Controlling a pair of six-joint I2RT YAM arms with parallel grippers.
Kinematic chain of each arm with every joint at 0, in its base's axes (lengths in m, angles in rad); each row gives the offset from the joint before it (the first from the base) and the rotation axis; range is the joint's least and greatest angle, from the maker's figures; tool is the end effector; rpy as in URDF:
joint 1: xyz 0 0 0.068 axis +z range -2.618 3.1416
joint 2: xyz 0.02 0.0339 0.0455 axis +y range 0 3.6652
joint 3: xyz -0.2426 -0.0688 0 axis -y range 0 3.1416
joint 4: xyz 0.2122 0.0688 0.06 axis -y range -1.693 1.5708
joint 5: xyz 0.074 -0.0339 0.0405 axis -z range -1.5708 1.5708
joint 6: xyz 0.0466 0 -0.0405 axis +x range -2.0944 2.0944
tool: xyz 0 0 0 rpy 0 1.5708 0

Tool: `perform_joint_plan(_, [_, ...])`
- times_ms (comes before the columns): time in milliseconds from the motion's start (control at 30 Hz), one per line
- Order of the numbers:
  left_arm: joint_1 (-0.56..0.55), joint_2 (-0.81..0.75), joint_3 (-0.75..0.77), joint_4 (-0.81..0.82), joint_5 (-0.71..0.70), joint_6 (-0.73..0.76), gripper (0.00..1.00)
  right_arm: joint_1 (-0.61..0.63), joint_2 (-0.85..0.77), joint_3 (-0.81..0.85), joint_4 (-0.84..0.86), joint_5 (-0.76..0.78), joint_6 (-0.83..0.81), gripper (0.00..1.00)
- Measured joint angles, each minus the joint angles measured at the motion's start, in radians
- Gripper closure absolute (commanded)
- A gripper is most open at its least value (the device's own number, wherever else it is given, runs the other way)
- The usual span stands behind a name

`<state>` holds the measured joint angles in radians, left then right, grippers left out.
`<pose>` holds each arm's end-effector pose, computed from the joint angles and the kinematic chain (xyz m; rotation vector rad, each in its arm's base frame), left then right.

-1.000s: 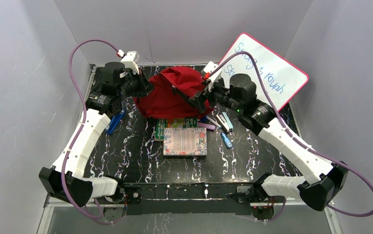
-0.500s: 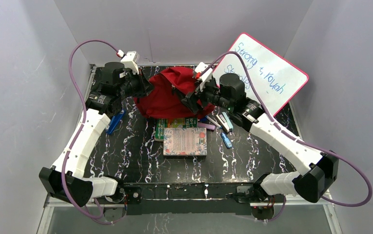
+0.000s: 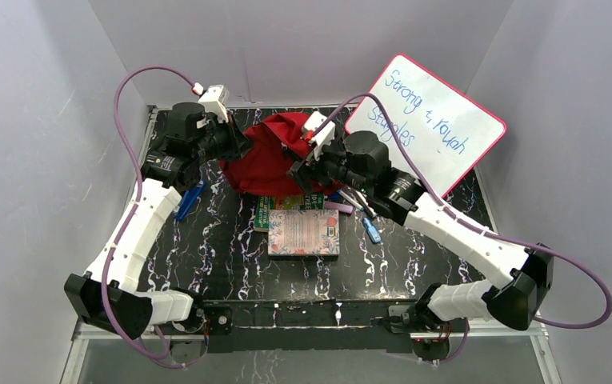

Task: Pack the student bag
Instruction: Unzip the student bag at the center of the board.

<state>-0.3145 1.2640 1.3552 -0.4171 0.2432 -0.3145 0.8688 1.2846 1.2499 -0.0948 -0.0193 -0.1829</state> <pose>0.2490 -0.0928 0.3857 0.1696 1.9336 -0.6539 0.1835 0.2184 0.3833 -0.8802 1.4875 0.5261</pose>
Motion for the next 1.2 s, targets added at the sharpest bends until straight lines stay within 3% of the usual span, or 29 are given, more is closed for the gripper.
perform_joint_plan(400, [0.0,0.0,-0.001,-0.001,0.0,0.0,1.0,0.055,0.039,0.005,0.032,0.315,-0.089,0.07])
perform_joint_plan(667, [0.0,-0.004,-0.008,0.001,-0.004,0.0,1.0,0.056,0.059,0.005,0.052,0.356,-0.146,0.51])
perform_joint_plan(733, [0.0,-0.005,-0.008,0.0,-0.009,0.0,0.87,0.056,0.059,0.005,0.055,0.342,-0.148,0.61])
perform_joint_plan(867, [0.0,-0.008,-0.008,-0.001,-0.022,-0.011,0.63,0.056,0.059,0.003,0.064,0.283,-0.141,0.92])
perform_joint_plan(933, [0.0,-0.01,-0.009,0.0,-0.024,-0.022,0.54,0.055,0.059,0.002,0.069,0.257,-0.127,0.98])
perform_joint_plan(1200, [0.0,-0.01,0.019,0.003,-0.061,-0.085,0.38,0.054,0.122,0.037,0.111,0.25,-0.067,1.0])
